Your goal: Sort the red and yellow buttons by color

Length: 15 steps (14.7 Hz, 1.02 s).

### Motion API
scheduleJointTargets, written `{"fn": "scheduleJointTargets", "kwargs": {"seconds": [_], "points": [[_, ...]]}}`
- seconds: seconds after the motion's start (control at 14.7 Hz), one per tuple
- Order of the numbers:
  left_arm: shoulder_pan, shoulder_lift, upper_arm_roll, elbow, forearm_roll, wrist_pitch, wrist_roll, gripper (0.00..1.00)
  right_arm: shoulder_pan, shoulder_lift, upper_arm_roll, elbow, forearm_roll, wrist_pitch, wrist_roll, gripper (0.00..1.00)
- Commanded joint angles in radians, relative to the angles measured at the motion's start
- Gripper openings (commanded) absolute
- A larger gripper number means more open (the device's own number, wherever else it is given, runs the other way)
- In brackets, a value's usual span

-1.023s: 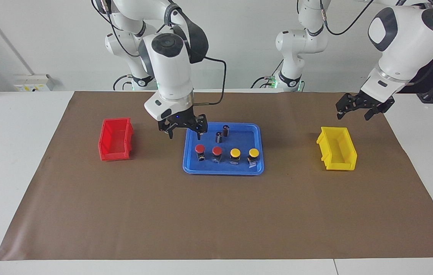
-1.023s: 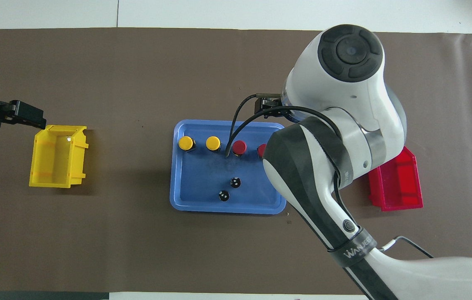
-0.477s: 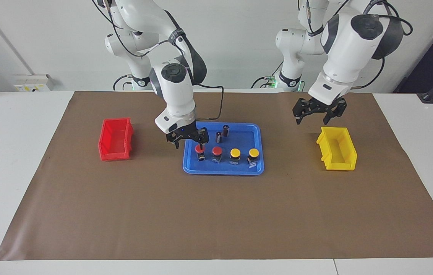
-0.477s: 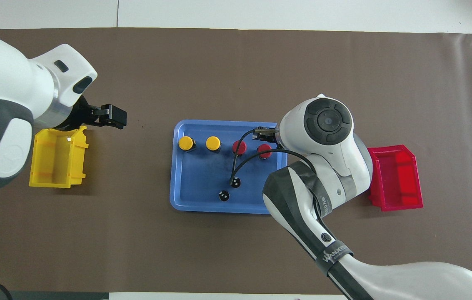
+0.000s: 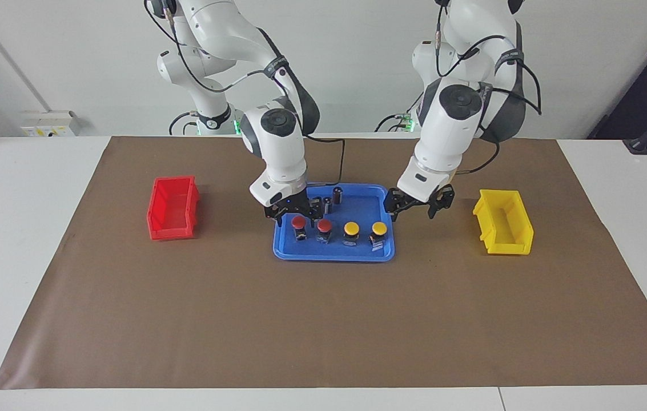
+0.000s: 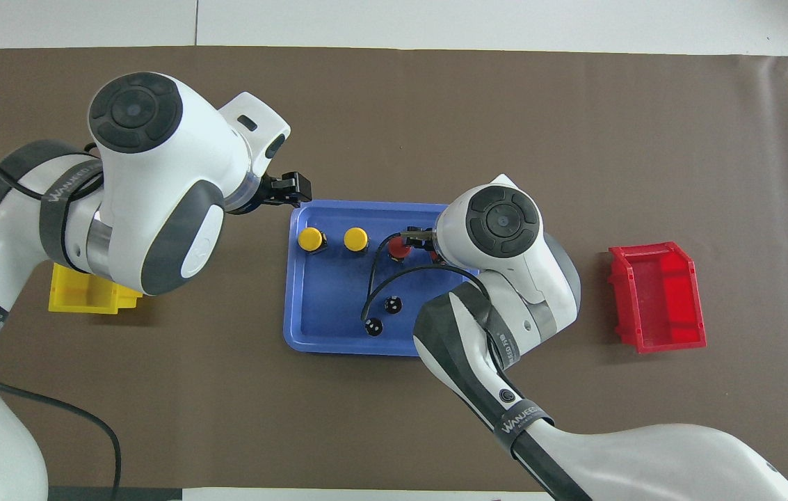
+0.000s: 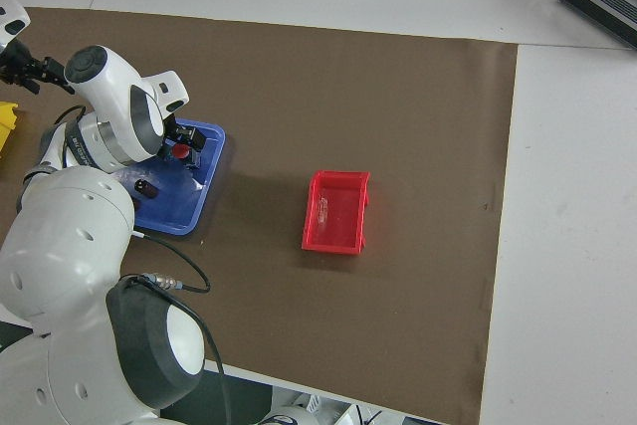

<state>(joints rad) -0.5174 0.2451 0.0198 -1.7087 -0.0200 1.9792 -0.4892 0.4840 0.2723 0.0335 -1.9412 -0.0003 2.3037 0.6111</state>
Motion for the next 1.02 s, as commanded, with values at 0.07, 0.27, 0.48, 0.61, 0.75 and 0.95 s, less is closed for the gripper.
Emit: {"fn": "scheduleJointTargets", "kwargs": {"seconds": [0.07,0.27,0.48,0.61,0.75,0.95], "points": [[-0.052,0.031,0.017,-0.038,0.000,0.043,-0.041,0.99,0.002,-0.008,0.000,-0.027,0.011,0.025,-0.024,0.83],[-0.065,0.029,0.015,-0.086,0.002,0.082,-0.061,0.98,0.002,-0.013,0.000,-0.044,0.011,0.026,-0.031,0.66],[-0.085,0.025,0.015,-0.158,0.002,0.176,-0.097,0.95,0.008,-0.016,0.000,-0.051,0.011,0.026,-0.031,0.53],[-0.085,0.028,0.015,-0.183,0.002,0.205,-0.098,0.89,0.007,-0.016,0.000,-0.050,0.011,0.026,-0.039,0.35],[-0.085,0.029,0.015,-0.187,0.002,0.204,-0.114,0.84,0.001,-0.015,0.000,-0.032,0.011,0.011,-0.051,0.19],[-0.087,0.028,0.017,-0.184,0.002,0.167,-0.115,0.74,-0.068,-0.082,-0.001,0.013,0.011,-0.117,-0.130,0.14]]}}
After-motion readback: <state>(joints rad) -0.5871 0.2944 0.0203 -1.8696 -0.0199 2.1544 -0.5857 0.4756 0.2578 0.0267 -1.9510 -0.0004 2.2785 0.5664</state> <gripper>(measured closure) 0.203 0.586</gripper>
